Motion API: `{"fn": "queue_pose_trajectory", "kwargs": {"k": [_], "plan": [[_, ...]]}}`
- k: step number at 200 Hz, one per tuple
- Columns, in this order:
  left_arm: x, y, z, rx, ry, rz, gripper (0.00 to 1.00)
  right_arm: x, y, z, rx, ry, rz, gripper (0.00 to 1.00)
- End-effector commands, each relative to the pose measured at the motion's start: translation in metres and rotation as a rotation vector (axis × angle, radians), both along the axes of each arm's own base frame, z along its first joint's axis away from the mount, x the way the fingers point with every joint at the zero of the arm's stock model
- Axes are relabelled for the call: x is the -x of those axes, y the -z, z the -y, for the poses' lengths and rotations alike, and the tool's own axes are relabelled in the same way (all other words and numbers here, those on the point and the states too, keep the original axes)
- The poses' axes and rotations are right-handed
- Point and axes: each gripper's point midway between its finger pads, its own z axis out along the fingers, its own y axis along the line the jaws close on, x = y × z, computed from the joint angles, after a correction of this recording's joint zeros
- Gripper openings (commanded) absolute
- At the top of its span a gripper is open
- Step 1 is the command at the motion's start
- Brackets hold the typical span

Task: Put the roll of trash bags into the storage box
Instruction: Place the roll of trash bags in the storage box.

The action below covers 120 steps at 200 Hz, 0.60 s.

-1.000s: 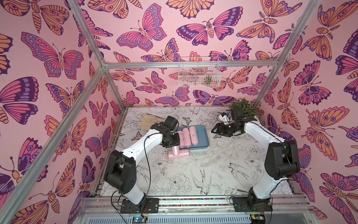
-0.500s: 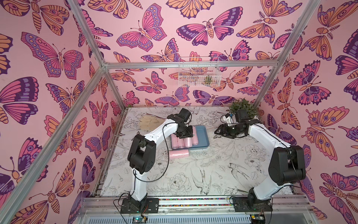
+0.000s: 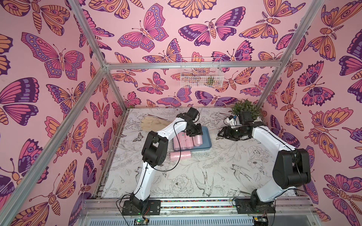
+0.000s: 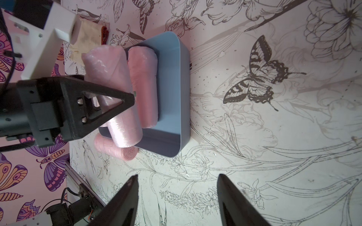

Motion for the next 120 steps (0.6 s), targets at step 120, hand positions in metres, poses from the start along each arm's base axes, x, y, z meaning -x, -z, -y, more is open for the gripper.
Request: {"fn": "queue_pose_trajectory", "kwargs": {"k": [120], "plan": [[-0.003,0.031,0.019,0.024,-0.052,-0.084,0.54,0.005,0.001,0.006,0.009,0.023,-0.022,0.66]]}}
